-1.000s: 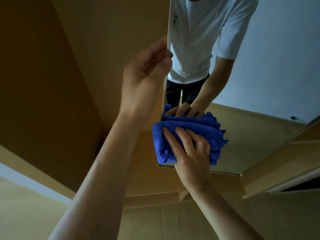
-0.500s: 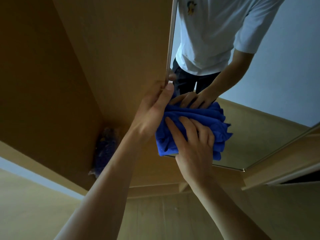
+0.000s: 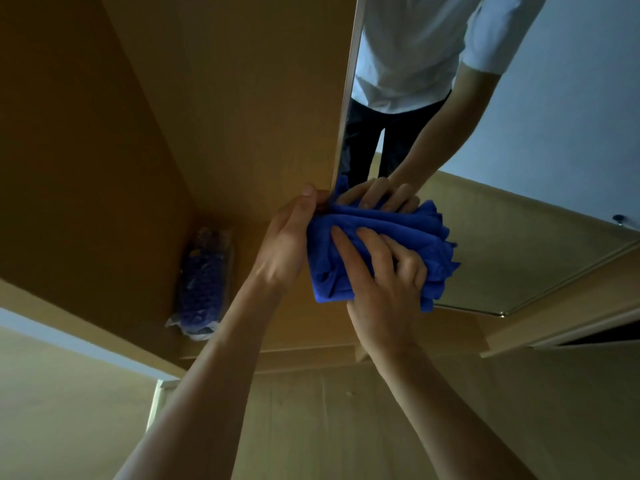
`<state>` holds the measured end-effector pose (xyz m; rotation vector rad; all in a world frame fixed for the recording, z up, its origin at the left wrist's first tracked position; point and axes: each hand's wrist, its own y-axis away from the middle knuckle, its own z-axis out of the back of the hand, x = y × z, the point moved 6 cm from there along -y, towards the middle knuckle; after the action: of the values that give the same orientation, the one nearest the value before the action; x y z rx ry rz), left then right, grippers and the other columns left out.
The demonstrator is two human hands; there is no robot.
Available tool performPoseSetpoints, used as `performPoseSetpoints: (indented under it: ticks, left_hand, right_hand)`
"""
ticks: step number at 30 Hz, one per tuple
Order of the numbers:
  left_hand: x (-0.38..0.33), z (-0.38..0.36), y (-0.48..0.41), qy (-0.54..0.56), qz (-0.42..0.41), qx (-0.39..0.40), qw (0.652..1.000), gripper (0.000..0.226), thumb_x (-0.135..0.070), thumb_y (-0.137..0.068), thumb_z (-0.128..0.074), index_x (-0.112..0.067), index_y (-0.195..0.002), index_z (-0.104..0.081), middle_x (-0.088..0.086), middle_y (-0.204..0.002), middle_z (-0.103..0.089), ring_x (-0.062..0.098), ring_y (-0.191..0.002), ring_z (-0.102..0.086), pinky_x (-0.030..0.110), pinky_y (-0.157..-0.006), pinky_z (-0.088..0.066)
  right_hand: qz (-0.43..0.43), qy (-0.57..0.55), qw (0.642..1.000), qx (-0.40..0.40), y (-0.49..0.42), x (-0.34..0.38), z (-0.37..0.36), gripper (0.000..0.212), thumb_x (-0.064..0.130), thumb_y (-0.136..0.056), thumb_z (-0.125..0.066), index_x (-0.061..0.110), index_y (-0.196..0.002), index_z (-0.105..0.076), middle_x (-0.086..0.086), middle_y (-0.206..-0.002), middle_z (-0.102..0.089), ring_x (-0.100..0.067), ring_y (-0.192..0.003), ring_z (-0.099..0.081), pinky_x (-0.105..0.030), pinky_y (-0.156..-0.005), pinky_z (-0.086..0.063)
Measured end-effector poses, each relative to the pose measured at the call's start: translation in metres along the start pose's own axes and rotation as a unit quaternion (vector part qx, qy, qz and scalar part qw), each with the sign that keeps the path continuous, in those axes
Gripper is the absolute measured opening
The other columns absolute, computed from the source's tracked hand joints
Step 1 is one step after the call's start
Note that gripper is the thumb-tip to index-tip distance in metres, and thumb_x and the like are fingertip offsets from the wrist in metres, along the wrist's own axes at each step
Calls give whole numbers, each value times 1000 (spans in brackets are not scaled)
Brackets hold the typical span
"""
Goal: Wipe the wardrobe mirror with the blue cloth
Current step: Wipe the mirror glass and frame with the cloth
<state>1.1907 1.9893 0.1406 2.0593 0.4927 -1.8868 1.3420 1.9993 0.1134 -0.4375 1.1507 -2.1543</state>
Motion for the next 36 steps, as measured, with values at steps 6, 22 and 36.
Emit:
performPoseSetpoints:
  ticks: [6,22,36]
  left_hand:
    - [1,-4,-1,-12,-38,-3,999,49,-31,-94,-43,14,-108,-57,26,-97,-61,30,-92,-56,57,-87,-49]
    - [4,-8,5,-145,-97,-63,983,14,-33,-106,-52,-29,-107,-65,-30,-80,-64,-11,-79,-58,6,-70,-41]
    - [-120,-31,38,-152,-170,-83,970,45,-7,-99,-50,-19,-142,-53,-10,-131,-63,1,-121,-58,23,-100,-48]
  right_hand:
    - [26,-12,997,67,54,-2,-35,39,17,-97,-67,29,-134,-68,-2,-129,-69,-26,-112,-52,-44,-94,-45]
    - [-36,-190,894,404,102,-12,-67,58,-1,-79,-67,22,-132,-65,0,-131,-62,-27,-116,-58,-42,-99,-46]
    - [-26,-234,905,354,-2,-61,81,45,13,-74,-65,30,-116,-57,23,-102,-53,-10,-97,-57,-32,-92,-47]
